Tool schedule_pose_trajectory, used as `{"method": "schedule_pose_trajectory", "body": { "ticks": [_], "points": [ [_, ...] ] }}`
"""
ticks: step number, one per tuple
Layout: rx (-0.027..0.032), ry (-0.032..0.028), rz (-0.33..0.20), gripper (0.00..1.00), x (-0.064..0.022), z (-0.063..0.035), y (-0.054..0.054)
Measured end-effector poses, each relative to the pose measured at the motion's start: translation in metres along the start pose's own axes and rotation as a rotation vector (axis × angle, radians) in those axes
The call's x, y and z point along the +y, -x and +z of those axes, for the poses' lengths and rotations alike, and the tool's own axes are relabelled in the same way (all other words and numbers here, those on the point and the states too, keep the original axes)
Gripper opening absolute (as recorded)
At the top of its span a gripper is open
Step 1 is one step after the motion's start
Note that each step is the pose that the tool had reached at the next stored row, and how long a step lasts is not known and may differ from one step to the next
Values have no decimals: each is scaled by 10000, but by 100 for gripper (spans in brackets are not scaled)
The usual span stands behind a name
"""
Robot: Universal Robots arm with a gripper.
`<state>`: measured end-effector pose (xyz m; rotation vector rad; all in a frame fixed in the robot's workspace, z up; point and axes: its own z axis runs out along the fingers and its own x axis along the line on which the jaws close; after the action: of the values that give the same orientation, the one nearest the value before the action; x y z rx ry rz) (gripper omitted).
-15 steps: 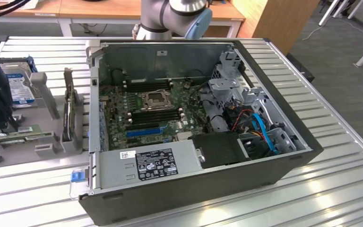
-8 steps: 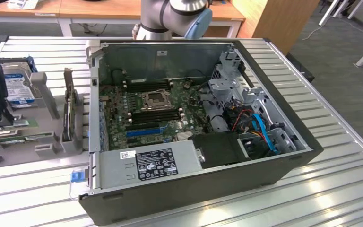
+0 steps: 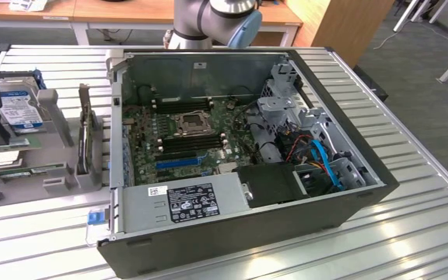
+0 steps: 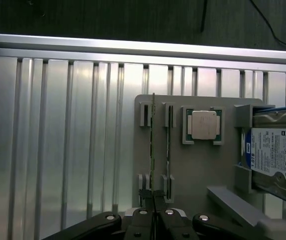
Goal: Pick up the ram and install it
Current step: 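Pick up the ram and move it above insertion slot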
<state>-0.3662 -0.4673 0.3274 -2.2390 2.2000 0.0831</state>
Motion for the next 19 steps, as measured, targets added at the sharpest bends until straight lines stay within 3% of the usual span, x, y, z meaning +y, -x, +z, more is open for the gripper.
{"method": "schedule_pose_trajectory", "body": {
  "ticks": [19],
  "points": [
    [9,1,1,12,17,-494,19]
  ]
}}
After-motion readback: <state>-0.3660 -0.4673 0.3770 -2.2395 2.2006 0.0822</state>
